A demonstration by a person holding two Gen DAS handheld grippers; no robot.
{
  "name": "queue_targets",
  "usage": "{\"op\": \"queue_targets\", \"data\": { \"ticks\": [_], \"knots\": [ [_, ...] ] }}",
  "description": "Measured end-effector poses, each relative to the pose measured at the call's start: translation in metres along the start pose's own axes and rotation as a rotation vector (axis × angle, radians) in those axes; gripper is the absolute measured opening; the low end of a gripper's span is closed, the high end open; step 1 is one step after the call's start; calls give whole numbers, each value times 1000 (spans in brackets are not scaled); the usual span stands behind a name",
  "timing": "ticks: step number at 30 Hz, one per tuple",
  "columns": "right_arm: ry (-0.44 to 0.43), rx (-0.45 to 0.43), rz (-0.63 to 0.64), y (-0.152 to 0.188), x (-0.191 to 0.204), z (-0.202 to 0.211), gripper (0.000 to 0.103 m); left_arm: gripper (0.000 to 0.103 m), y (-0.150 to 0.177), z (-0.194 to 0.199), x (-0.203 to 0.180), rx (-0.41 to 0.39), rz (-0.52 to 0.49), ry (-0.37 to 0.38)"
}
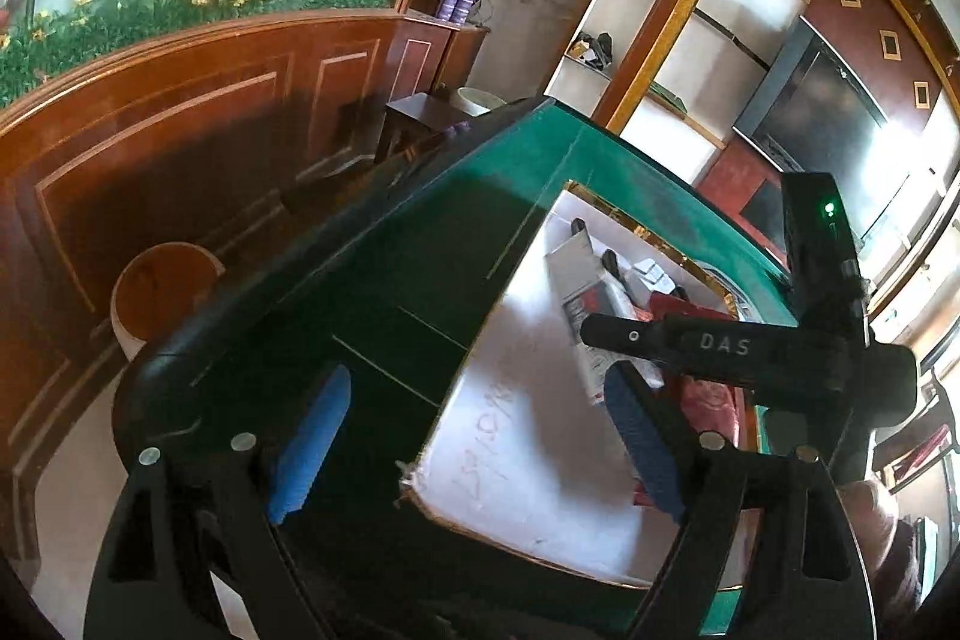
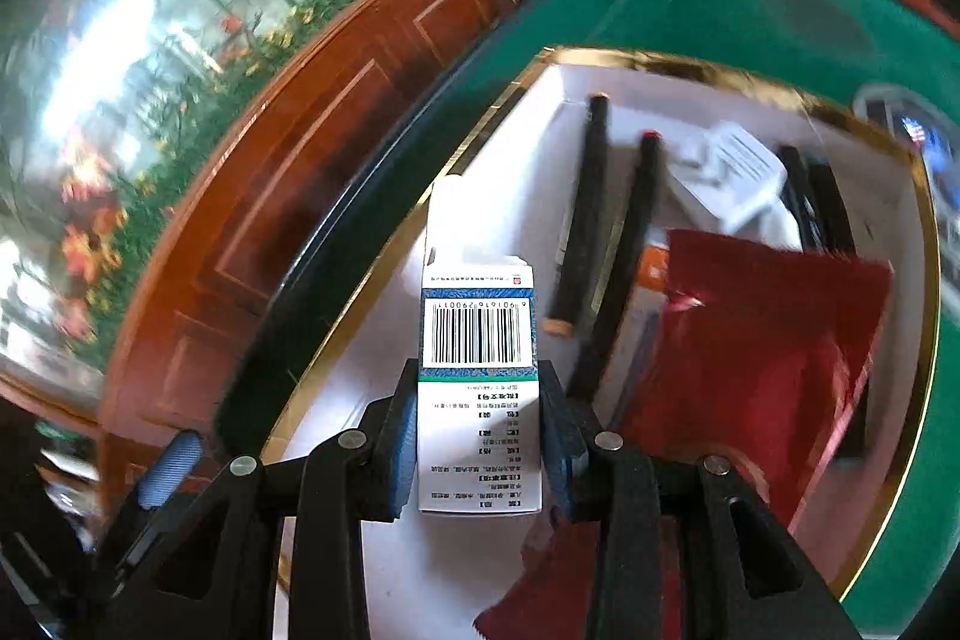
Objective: Organize objects
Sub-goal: 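Carry the medicine box into the white tray and open the right tool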
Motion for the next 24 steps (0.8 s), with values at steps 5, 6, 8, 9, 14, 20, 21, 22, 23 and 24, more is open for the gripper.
{"op": "queue_targets", "data": {
  "ticks": [5, 6, 8, 9, 14, 20, 21, 22, 23, 24],
  "knots": [
    [-59, -81, -92, -9, -24, 43, 56, 87, -2, 2, 6, -17, 27, 7],
    [-29, -119, -101, -11, -36, 56, 59, 87, -1, 2, 6, -20, 31, 8],
    [43, -193, -118, -14, -60, 80, 68, 87, 2, 0, 6, -20, 37, 12],
    [77, -215, -129, -13, -71, 89, 69, 87, 3, -1, 6, -17, 41, 16],
    [126, -178, -209, -1, -104, 85, 72, 87, 9, -7, -2, 7, 43, 47],
    [-22, -130, -233, 13, -79, 55, 74, 87, 10, 1, -12, -6, 15, 77],
    [-54, -122, -221, 13, -72, 51, 74, 87, 11, 1, -13, -6, 12, 76],
    [-111, -106, -217, 14, -61, 46, 74, 87, 11, 0, -13, -4, 11, 75],
    [-146, -98, -217, 14, -53, 43, 74, 87, 12, -1, -13, 0, 11, 75],
    [-183, -90, -213, 14, -46, 40, 74, 87, 13, -3, -14, 9, 14, 77]
  ]
}}
Point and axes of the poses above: each gripper's, at about its wrist camera, not at the fingertips, and z roughly against the way its jaws point, x to its left, y to its underside, the point moved 3 cm from there along -z, roughly the way its jaws point, and after that the axes turned 12 degrees about -x, right-handed, at the moved point
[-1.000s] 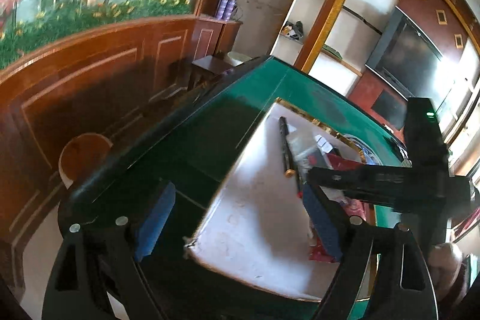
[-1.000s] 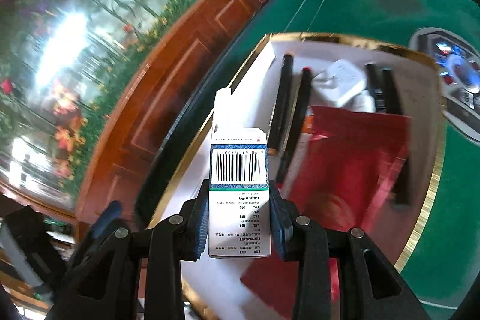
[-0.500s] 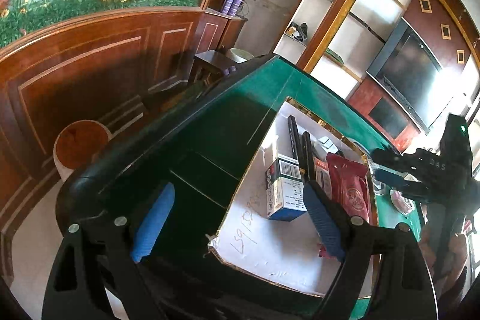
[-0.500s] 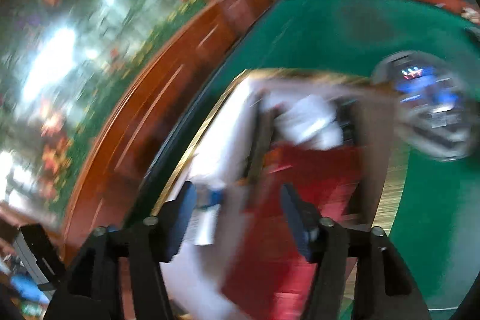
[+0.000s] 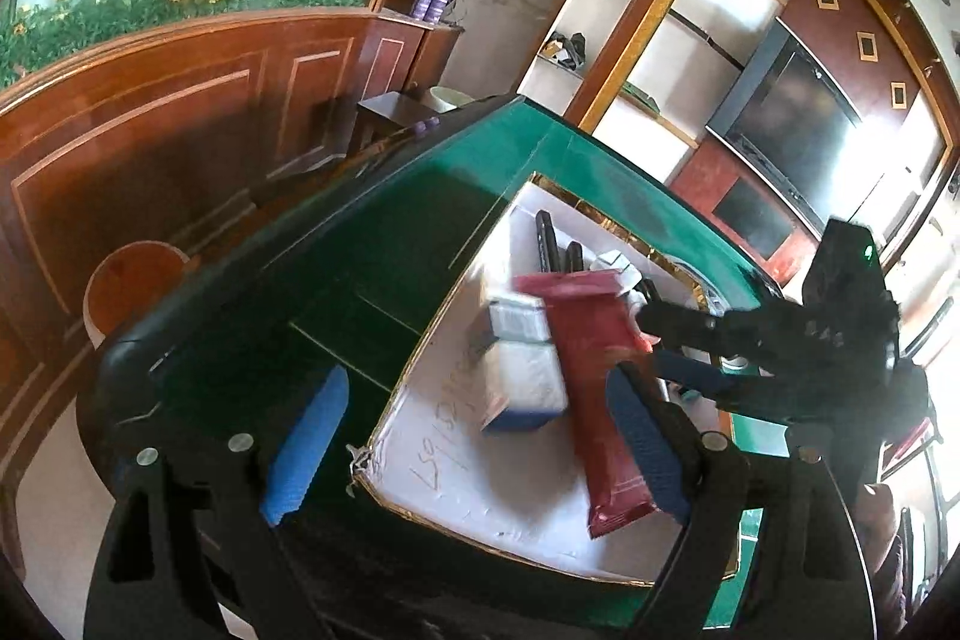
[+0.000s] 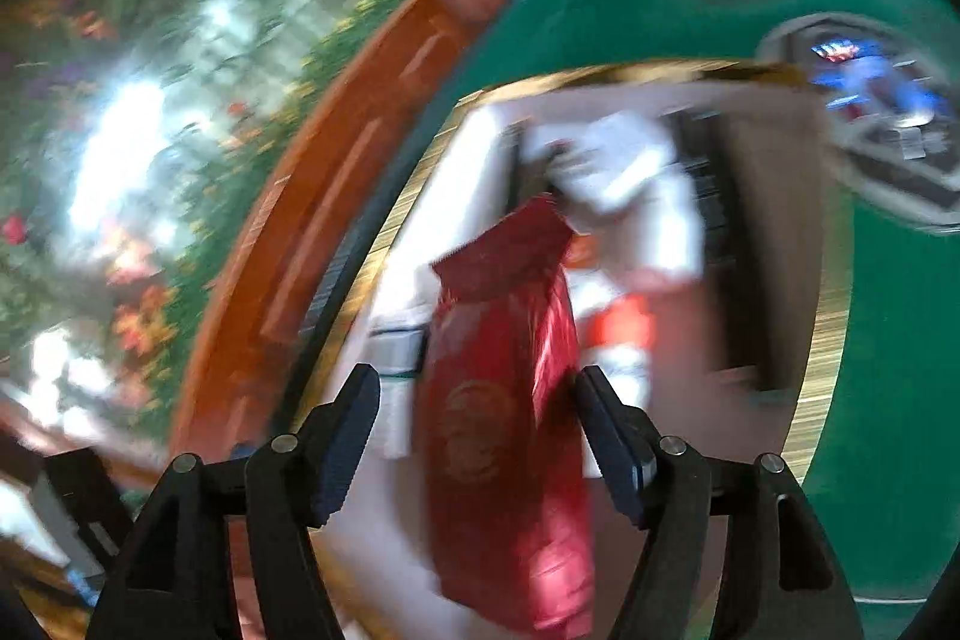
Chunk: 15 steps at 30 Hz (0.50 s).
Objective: Organize objects
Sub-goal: 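Carry the medicine box into the white tray and open the right tool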
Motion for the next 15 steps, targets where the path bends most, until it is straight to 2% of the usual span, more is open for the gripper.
{"op": "queue_targets", "data": {
  "ticks": [2, 3, 6, 9, 10, 12, 15],
  "knots": [
    [-82, 52, 10, 7, 15, -11, 75, 87, 2, -2, 0, 10, 4, 5],
    [-95, 72, 15, 8, 19, -16, 76, 87, 3, -3, 0, 17, 5, 6],
    [-58, 103, 0, 11, 13, -24, 76, 87, 6, -5, -4, 26, 3, 17],
    [47, 76, -41, 11, -14, -16, 76, 87, 6, -5, -9, 20, -26, 15],
    [55, 66, -64, 11, -23, -11, 76, 87, 6, -5, -11, 15, -38, 13],
    [-4, 46, -94, 9, -28, 4, 75, 88, 6, -5, -17, 10, -67, 10],
    [19, -37, -65, 0, -25, 30, 75, 88, 8, -7, -27, 13, -114, 24]
  ]
}}
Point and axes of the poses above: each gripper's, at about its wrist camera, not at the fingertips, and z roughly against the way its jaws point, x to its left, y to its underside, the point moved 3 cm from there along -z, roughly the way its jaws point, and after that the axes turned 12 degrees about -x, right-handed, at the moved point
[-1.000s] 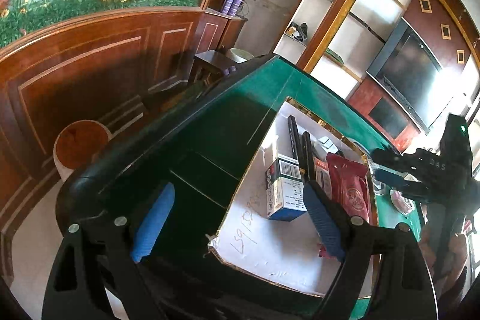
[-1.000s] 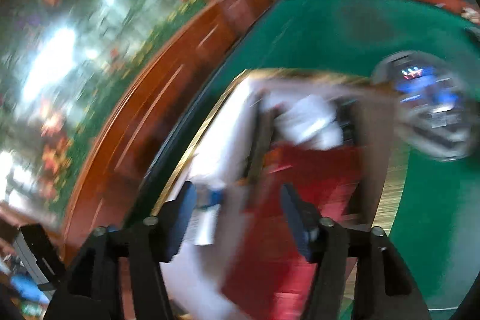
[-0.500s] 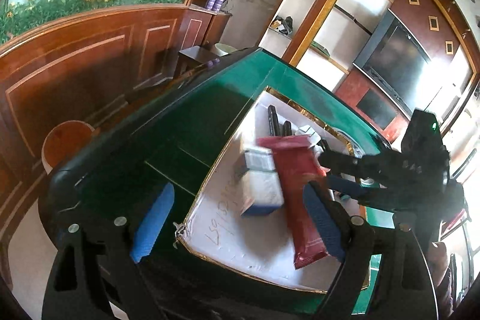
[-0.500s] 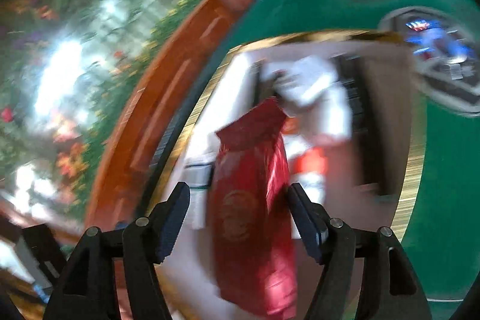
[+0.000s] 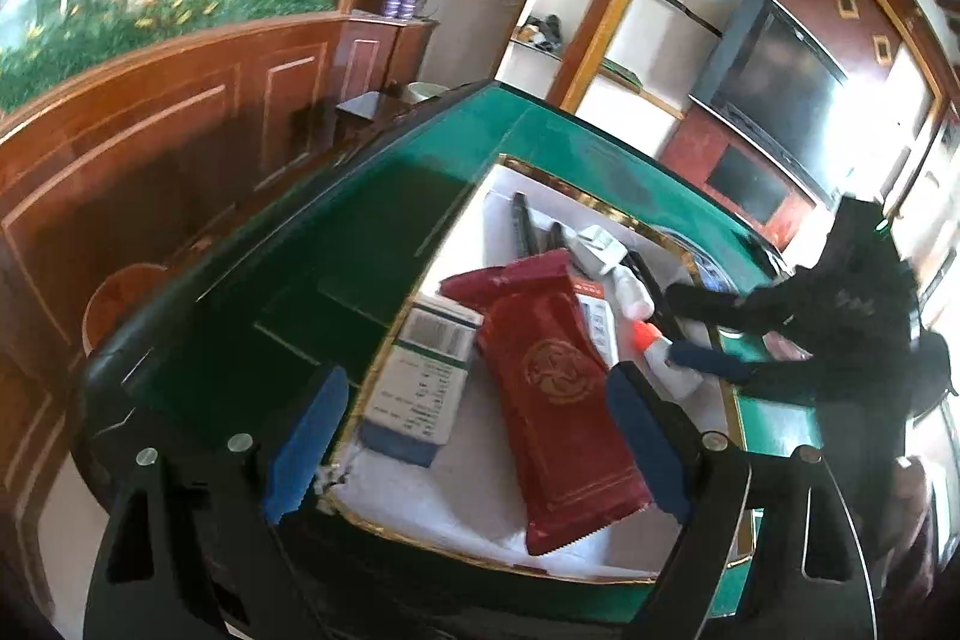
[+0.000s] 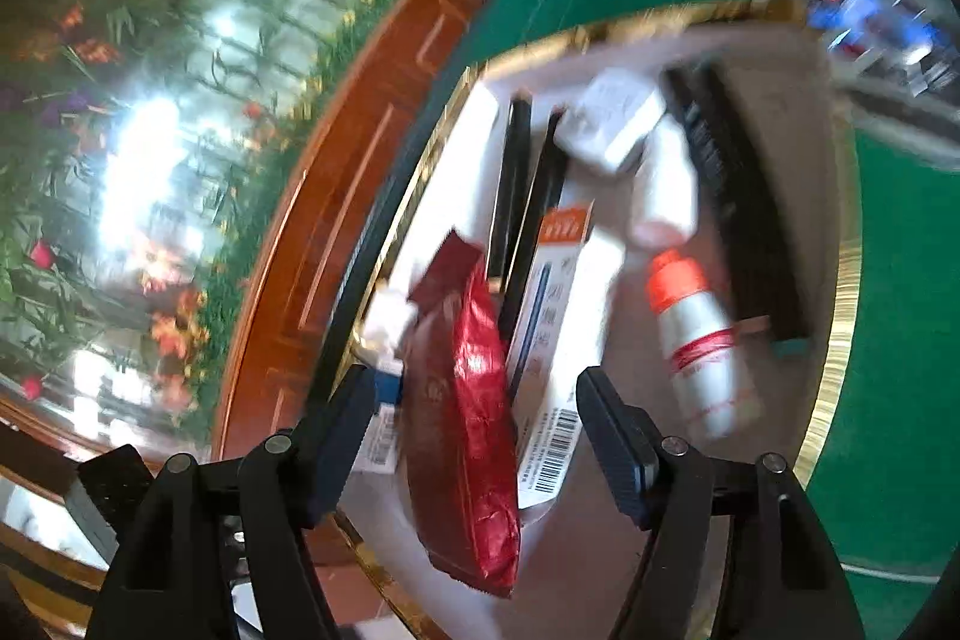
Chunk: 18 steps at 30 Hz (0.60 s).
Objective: Organize objects
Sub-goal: 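Carry the medicine box into the white tray and open the right tool, then move both open tools away from the tray toward the pink pouch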
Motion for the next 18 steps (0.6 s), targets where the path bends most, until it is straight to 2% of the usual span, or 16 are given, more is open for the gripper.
{"op": "queue_targets", "data": {
  "ticks": [6, 10, 14, 18],
  "knots": [
    [113, -154, 78, -3, -9, 60, 79, 88, -6, -14, -23, 14, -60, 41],
    [231, -249, 104, 2, -36, 101, 87, 89, -8, -24, -55, 40, -104, 92],
    [286, -297, 53, -10, -73, 135, 87, 89, 2, -37, -100, 87, -171, 152],
    [354, -387, 15, -16, -108, 180, 88, 89, 19, -52, -157, 148, -232, 230]
  ]
}}
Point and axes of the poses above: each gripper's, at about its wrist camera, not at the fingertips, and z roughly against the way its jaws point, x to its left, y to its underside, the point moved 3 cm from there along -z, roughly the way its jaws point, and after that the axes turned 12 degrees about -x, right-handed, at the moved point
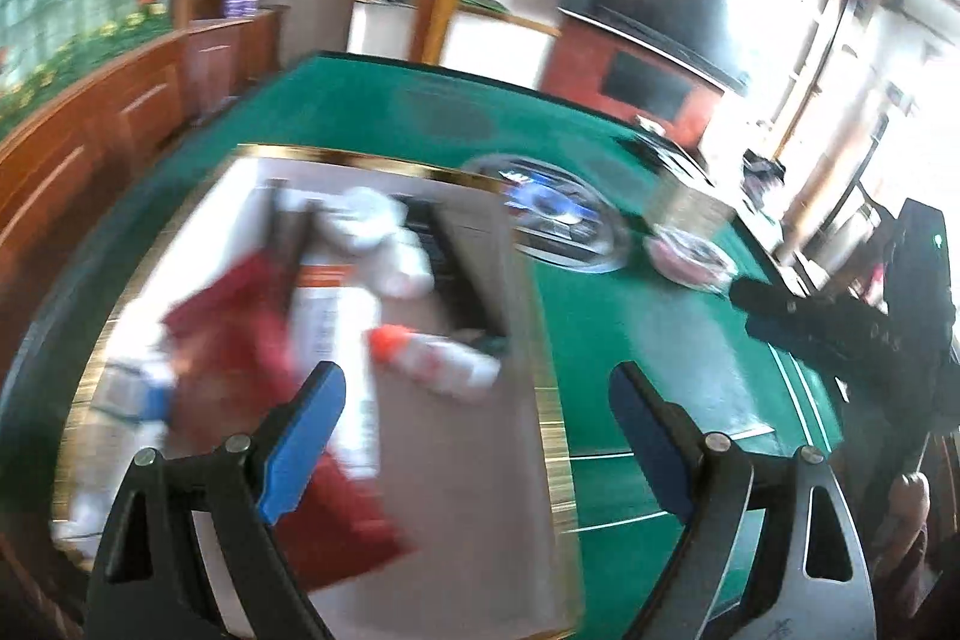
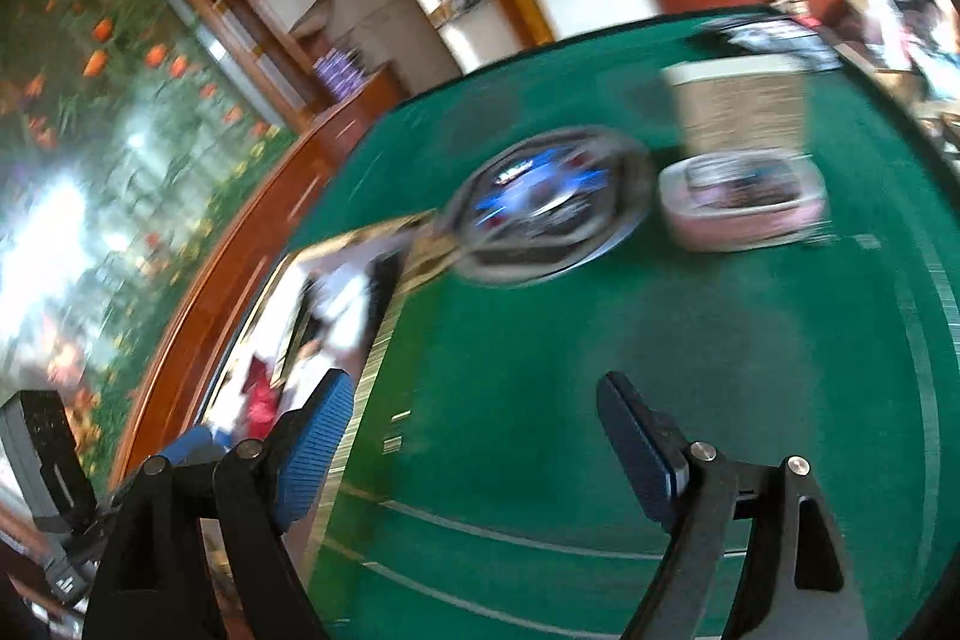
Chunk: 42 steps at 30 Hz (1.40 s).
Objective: Organize objects
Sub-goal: 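Move both open tools away from the tray toward the pink pouch, then grasp the clear pink cartoon pouch with the left tool and lift it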
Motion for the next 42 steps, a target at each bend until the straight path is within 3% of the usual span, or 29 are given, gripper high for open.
{"op": "queue_targets", "data": {
  "ticks": [8, 13, 18, 24, 28, 31, 38, 42],
  "knots": [
    [110, -76, -87, -43, -77, 27, 90, 89, 23, -56, -93, 135, -111, 119],
    [174, -163, -65, -102, -99, 20, 94, 89, 32, -94, -125, 204, -151, 114],
    [191, -201, -10, -129, -116, -4, 94, 88, 25, -123, -139, 246, -118, 96],
    [202, -170, -116, -125, -156, -18, 94, 88, -4, -140, -147, 139, -253, 24],
    [172, -158, -205, -122, -170, -17, 94, 88, -35, -159, -141, 69, -173, 17],
    [190, -160, -210, -122, -173, -16, 94, 88, -54, -183, -150, 71, -129, 37],
    [218, -143, -237, -120, -181, -19, 94, 89, -68, -229, -161, 93, 73, -46],
    [225, -170, -260, -123, -187, -11, 94, 89, -62, -269, -179, 106, -83, -124]
  ]
}}
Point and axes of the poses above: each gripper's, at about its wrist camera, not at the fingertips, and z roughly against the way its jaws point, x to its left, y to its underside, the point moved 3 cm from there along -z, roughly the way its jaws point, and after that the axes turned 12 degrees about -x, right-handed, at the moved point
